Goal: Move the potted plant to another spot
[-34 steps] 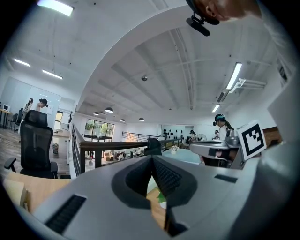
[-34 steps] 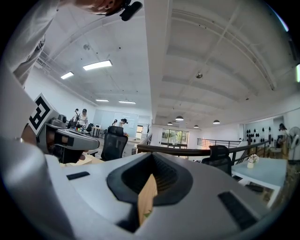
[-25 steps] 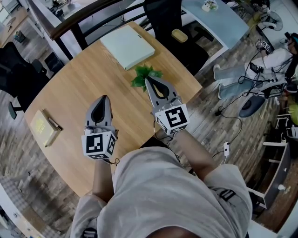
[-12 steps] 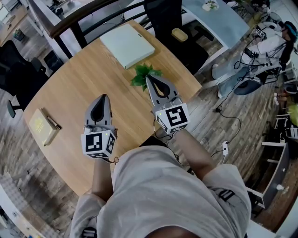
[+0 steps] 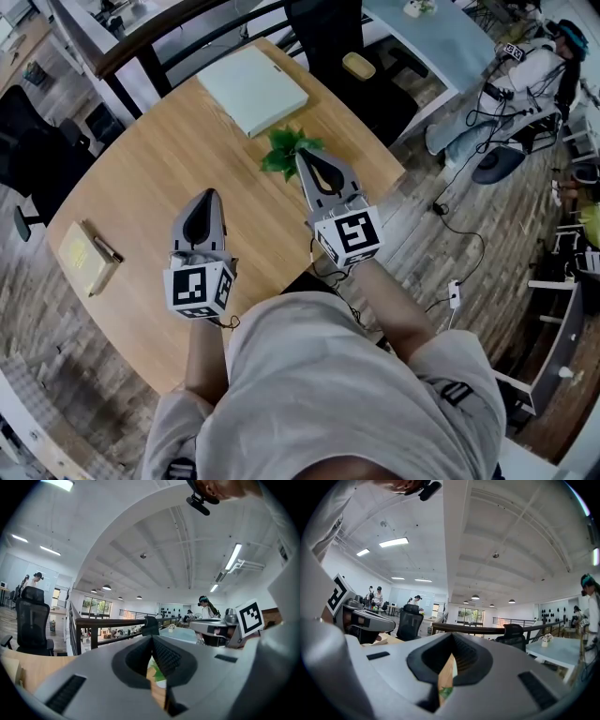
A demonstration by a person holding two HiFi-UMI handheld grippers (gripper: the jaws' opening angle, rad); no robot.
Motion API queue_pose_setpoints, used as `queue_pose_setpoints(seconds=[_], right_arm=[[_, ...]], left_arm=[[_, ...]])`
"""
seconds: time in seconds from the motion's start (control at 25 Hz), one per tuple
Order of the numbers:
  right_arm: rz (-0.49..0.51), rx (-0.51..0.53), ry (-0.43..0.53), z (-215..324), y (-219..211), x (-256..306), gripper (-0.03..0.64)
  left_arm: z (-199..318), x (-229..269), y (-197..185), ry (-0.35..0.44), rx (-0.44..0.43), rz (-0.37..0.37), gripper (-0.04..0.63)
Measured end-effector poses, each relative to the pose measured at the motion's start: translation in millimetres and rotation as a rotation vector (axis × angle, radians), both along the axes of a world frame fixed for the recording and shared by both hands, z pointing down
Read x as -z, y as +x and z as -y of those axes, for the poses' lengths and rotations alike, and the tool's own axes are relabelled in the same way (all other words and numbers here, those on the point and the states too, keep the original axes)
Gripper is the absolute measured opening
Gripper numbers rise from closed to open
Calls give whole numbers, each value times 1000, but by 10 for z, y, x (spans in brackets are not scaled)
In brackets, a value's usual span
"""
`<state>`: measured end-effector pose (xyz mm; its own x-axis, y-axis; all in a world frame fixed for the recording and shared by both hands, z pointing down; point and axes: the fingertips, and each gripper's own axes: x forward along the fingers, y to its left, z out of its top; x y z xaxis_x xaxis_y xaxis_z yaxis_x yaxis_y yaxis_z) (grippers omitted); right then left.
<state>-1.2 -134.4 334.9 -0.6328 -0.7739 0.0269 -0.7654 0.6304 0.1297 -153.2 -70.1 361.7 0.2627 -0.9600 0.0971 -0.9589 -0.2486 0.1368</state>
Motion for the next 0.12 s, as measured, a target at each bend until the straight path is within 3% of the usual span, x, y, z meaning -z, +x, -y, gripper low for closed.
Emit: queue_pose_setpoints(seconds=[0.12], right_arm=[[4, 0, 0, 7, -4, -9, 3]], left_arm=[[3, -10, 6, -1, -3, 0, 12]])
